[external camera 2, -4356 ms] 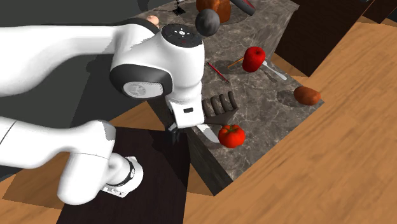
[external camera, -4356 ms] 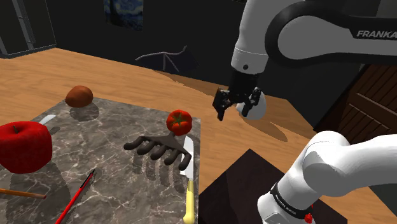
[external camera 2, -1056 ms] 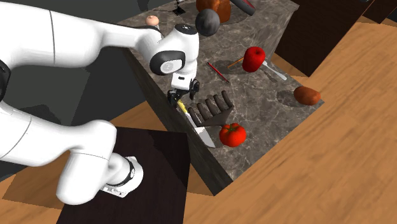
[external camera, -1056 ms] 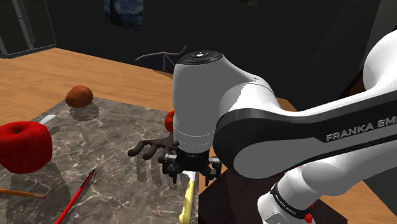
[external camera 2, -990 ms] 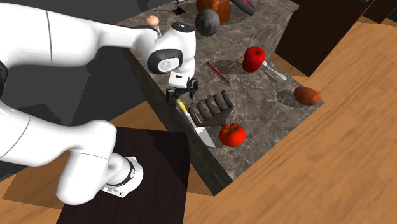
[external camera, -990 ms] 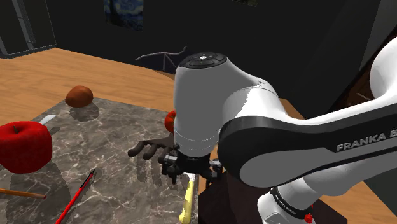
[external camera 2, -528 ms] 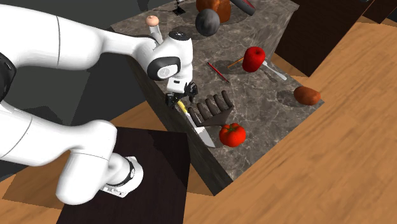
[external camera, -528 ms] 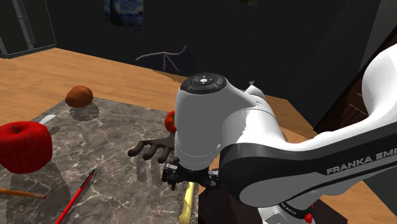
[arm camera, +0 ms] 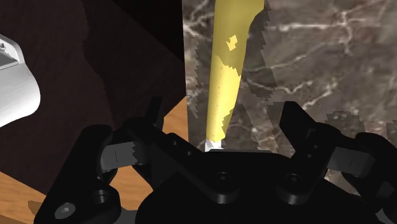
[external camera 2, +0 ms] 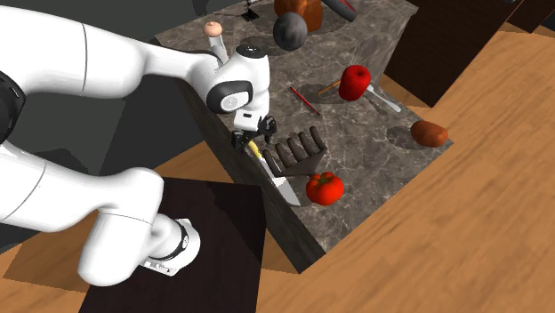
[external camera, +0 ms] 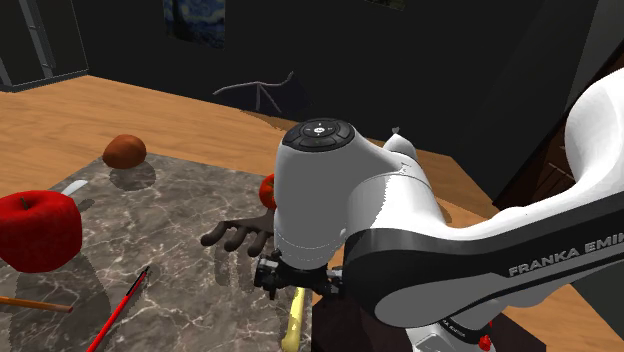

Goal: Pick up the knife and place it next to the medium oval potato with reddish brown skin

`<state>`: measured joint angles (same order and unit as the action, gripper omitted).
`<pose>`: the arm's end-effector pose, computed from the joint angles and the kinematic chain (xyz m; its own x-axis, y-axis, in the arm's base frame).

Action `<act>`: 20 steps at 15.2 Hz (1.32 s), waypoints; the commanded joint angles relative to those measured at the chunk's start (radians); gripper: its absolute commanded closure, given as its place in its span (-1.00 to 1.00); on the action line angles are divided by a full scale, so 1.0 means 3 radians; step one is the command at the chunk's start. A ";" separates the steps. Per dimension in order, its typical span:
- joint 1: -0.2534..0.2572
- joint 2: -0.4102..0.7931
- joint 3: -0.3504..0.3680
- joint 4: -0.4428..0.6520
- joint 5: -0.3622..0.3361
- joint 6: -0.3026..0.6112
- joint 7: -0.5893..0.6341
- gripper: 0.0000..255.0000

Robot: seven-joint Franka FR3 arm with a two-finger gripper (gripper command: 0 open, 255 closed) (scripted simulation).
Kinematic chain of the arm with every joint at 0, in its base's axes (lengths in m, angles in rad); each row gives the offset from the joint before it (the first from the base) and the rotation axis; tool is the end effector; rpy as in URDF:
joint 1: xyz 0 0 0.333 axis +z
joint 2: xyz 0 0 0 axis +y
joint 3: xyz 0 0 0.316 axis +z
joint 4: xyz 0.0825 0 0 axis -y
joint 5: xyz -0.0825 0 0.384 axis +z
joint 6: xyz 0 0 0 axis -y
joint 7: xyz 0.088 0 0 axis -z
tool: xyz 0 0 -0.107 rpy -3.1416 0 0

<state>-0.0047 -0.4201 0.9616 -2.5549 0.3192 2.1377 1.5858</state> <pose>0.2387 0.3369 0.3399 0.6302 -0.7700 0.0998 -0.7759 -0.6197 0.1178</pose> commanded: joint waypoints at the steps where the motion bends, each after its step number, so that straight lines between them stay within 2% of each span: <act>1: 0.0000 0.0000 0.0000 0.0000 0.0000 0.0000 0.0000 1.00; 10: 0.0000 0.0001 0.0001 0.0000 0.0000 0.0001 0.0000 1.00; 20: 0.0136 -0.0312 -0.0293 0.0241 0.0039 -0.0540 -0.0118 1.00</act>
<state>0.0330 -0.5058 0.8817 -2.4911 0.3308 1.9923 1.5529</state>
